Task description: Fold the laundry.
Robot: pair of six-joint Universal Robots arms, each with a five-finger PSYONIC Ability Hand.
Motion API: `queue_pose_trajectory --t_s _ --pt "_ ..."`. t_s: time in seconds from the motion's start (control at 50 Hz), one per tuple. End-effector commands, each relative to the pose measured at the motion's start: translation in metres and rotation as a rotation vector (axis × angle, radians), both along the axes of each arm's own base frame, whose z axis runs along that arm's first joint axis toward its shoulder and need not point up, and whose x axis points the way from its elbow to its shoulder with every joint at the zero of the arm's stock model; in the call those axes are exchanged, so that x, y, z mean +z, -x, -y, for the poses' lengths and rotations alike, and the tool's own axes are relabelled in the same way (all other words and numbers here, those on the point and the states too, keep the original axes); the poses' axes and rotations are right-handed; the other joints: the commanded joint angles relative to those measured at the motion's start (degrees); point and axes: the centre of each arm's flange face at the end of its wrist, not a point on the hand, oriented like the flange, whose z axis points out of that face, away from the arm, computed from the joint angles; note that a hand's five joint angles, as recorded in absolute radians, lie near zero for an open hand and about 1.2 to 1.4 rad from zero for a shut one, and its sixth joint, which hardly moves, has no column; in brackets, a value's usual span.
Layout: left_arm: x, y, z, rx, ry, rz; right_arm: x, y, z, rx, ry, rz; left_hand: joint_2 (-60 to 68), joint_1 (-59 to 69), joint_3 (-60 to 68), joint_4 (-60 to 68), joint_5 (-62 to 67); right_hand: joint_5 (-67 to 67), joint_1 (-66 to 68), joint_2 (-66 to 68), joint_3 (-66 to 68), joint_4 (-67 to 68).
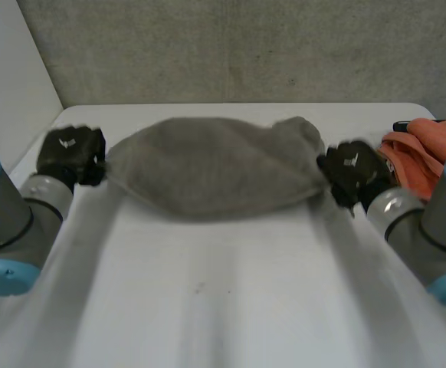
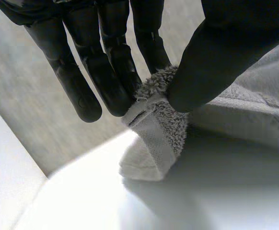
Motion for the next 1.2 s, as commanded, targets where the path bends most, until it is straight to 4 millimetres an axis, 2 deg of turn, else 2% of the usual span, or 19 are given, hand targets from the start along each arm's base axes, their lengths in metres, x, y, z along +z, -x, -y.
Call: queue_pose_trajectory --t_s 0.02,0.1,0.18,0.28,0.38,0.68,0.74,0.76,0.78,0.92,1.0,1.02,1.06,1.08,1.14,1.16,1.18,1.2 --pt "-0.012 -0.006 0.001 0.012 -0.037 0.005 -0.031 0.013 0.0 -0.039 -0.134 0.049 11.24 15.38 11.43 11.09 13.9 12.88 23.2 12.53 12.36 11.85" --pt "-0.006 -0.007 0.002 0.015 -0.023 -0.004 -0.03 0.026 0.01 -0.118 -0.206 0.176 11.24 15.38 11.43 11.09 13.9 12.88 23.2 12.53 12.36 11.85" --pt "-0.007 -0.007 -0.001 0.014 -0.029 -0.006 -0.029 0.034 0.013 -0.179 -0.279 0.293 11.24 15.38 11.43 11.09 13.9 -22.62 -12.3 -22.97 -23.14 -23.65" --pt "-0.009 -0.007 -0.002 0.012 -0.037 -0.003 -0.033 0.045 0.016 -0.243 -0.36 0.377 11.24 15.38 11.43 11.09 13.9 -31.96 -21.64 -32.31 -32.48 -33.0" --pt "-0.009 -0.007 -0.002 0.014 -0.035 -0.005 -0.039 0.049 0.016 -0.266 -0.4 0.377 11.24 15.38 11.43 11.09 13.9 -32.47 -22.15 -32.83 -32.99 -33.51" --pt "-0.009 -0.015 0.004 0.04 -0.037 -0.002 -0.063 0.043 0.033 -0.24 -0.395 0.288 11.24 15.38 11.43 11.09 13.9 -27.11 -16.79 -27.46 -27.63 -28.14" --pt "-0.009 -0.016 0.003 0.04 -0.044 0.001 -0.065 0.043 0.037 -0.237 -0.374 0.253 11.24 15.38 11.43 11.09 13.9 -17.71 -7.39 -18.07 -18.23 -18.75" --pt "-0.009 -0.016 0.003 0.041 -0.051 0.004 -0.065 0.043 0.038 -0.237 -0.366 0.242 11.24 15.38 11.43 11.09 13.9 -9.35 0.97 -9.7 -9.87 -10.38" --pt "-0.01 -0.016 0.002 0.041 -0.06 0.007 -0.064 0.044 0.039 -0.241 -0.351 0.228 11.24 15.38 11.43 11.09 13.9 10.22 20.54 9.87 9.7 9.19" --pt "-0.008 -0.022 -0.002 0.054 -0.114 0.021 -0.046 0.049 0.044 -0.26 -0.257 0.143 11.24 15.38 11.43 11.09 13.9 12.88 23.2 12.53 12.36 11.85" --pt "-0.002 -0.025 -0.012 0.059 -0.162 0.033 -0.025 0.049 0.035 -0.224 -0.202 0.046 11.24 15.38 11.43 11.09 13.9 12.88 23.2 12.53 12.36 11.85" --pt "-0.001 -0.026 -0.016 0.058 -0.174 0.04 -0.021 0.05 0.027 -0.203 -0.203 -0.029 11.24 15.38 11.43 11.09 13.9 12.88 23.2 12.53 12.36 11.85" --pt "0.001 -0.028 -0.023 0.058 -0.205 0.063 -0.02 0.052 0.017 -0.178 -0.218 -0.12 11.24 15.38 11.43 11.09 13.9 12.88 23.2 12.53 12.36 11.85" --pt "0.001 -0.031 -0.032 0.054 -0.253 0.111 -0.02 0.054 0.012 -0.168 -0.23 -0.166 11.24 15.38 11.43 11.09 13.9 12.88 23.2 12.53 12.36 11.85" --pt "-0.003 -0.039 -0.058 0.031 -0.368 0.243 -0.018 0.062 -0.021 -0.087 -0.329 -0.407 11.24 15.38 11.43 11.09 13.9 12.88 23.2 12.53 12.36 11.85" --pt "-0.003 -0.041 -0.065 0.022 -0.394 0.281 -0.017 0.063 -0.028 -0.07 -0.345 -0.443 11.24 15.38 11.43 11.09 13.9 12.88 23.2 12.53 12.36 11.85" --pt "-0.005 -0.045 -0.08 -0.004 -0.451 0.366 -0.013 0.065 -0.036 -0.054 -0.363 -0.476 11.24 15.38 11.43 11.09 13.9 12.88 23.2 12.53 12.36 11.85" --pt "-0.007 -0.047 -0.087 -0.018 -0.473 0.403 -0.006 0.068 -0.053 -0.028 -0.404 -0.533 11.24 15.38 11.43 11.09 13.9 12.88 23.2 12.53 12.36 11.85"
